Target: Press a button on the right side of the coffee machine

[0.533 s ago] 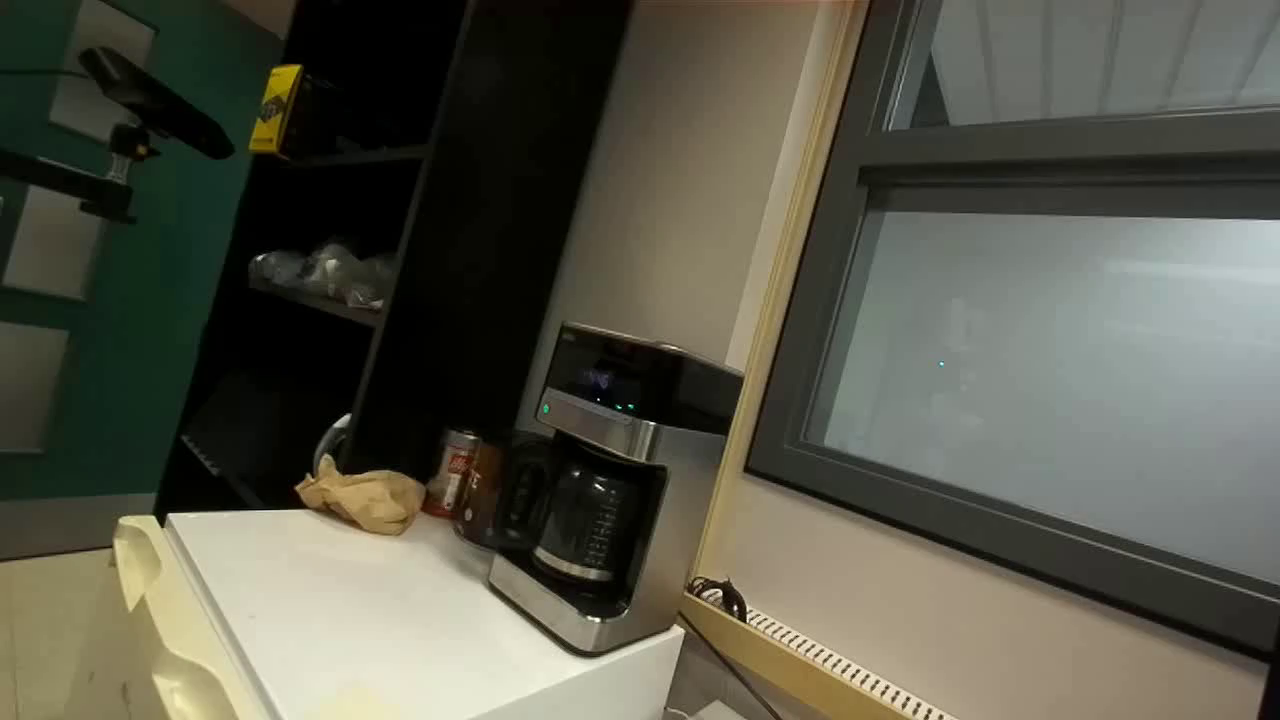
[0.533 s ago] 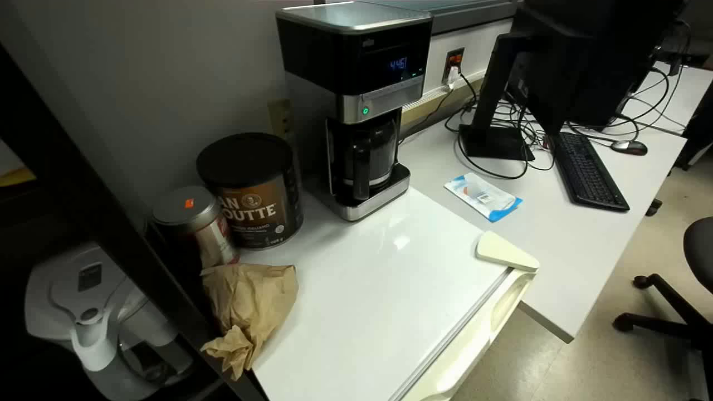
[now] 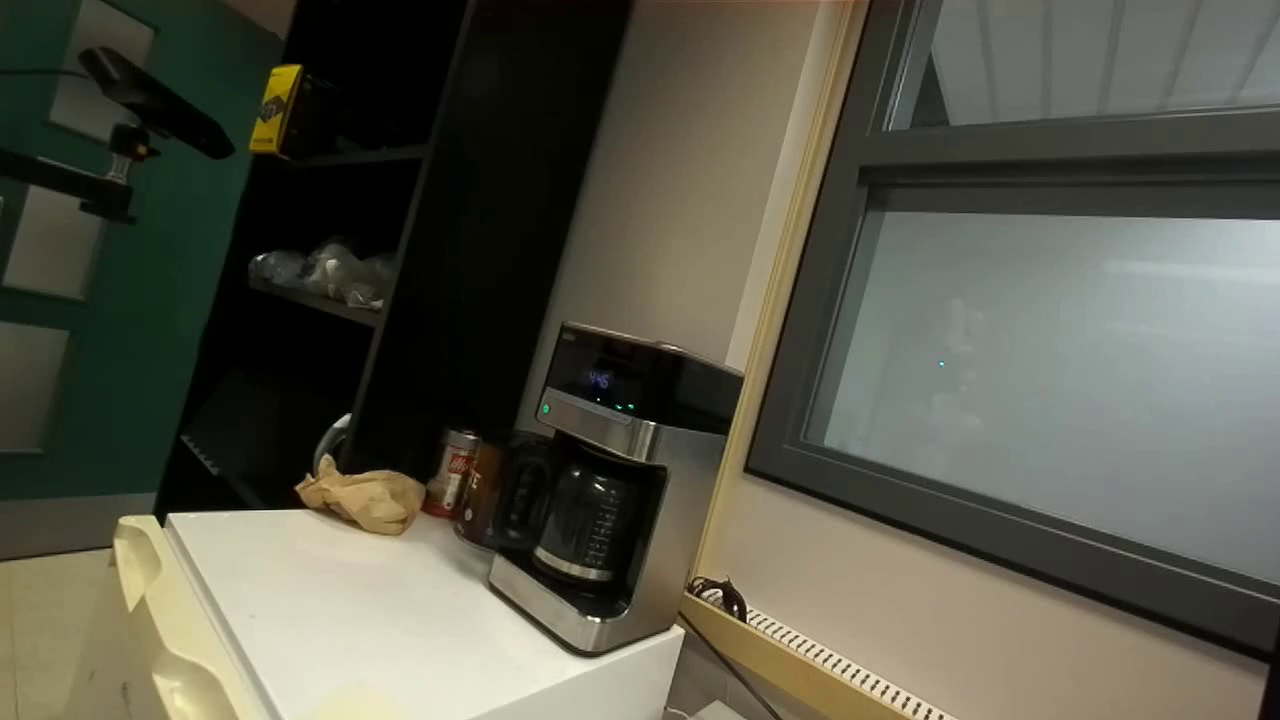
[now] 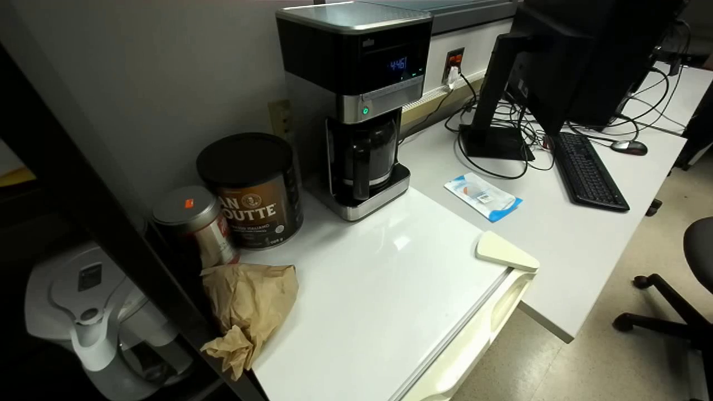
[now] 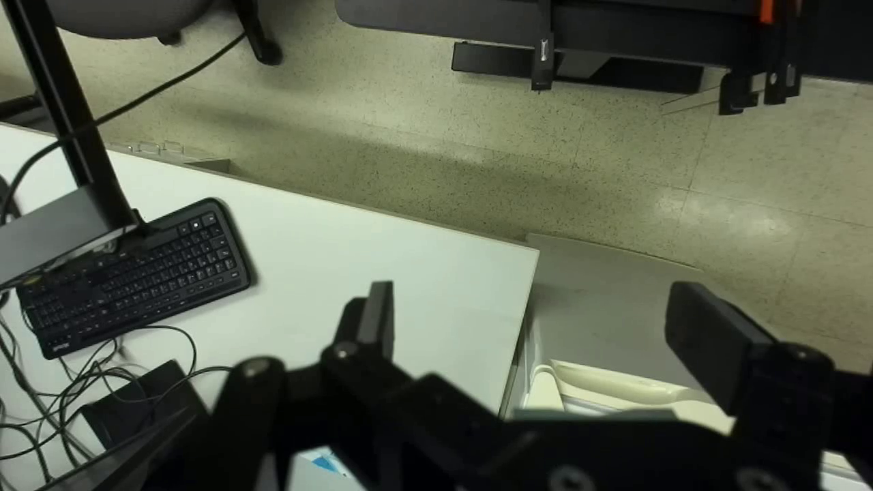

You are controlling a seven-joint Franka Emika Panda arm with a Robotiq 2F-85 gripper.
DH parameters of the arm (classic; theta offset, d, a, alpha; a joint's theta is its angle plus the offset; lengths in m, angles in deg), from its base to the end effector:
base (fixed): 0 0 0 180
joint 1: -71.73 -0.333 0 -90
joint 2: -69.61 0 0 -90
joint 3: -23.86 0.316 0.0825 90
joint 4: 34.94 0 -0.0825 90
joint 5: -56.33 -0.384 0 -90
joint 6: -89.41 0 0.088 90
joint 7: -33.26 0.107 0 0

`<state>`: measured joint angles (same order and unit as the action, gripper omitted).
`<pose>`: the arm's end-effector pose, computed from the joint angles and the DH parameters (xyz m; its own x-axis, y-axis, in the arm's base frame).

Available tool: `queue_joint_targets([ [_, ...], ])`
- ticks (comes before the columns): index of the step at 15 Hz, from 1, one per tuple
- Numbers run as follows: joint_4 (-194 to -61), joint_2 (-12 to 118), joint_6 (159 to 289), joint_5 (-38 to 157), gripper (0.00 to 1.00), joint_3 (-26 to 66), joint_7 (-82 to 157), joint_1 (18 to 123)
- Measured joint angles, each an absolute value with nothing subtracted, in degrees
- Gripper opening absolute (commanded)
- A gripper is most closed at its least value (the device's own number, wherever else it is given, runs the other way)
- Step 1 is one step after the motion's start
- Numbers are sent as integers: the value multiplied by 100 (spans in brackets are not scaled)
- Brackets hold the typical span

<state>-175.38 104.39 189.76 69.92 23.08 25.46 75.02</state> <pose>0.3556 -0.0468 0.5029 0.9862 0.1074 -0.1259 0.1316 -0.9702 0.2035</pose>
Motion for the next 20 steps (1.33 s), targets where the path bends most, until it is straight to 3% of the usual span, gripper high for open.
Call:
queue_joint_targets([
  [7,-17534,10251,19246,6991,100,2295,2546,7358],
  [18,-17205,8662,21764,7884,100,2476,2763,7280],
  [19,-17132,8472,22024,8042,75,2506,2855,7288],
  [20,-17057,8282,22285,8204,74,2532,2963,7297],
])
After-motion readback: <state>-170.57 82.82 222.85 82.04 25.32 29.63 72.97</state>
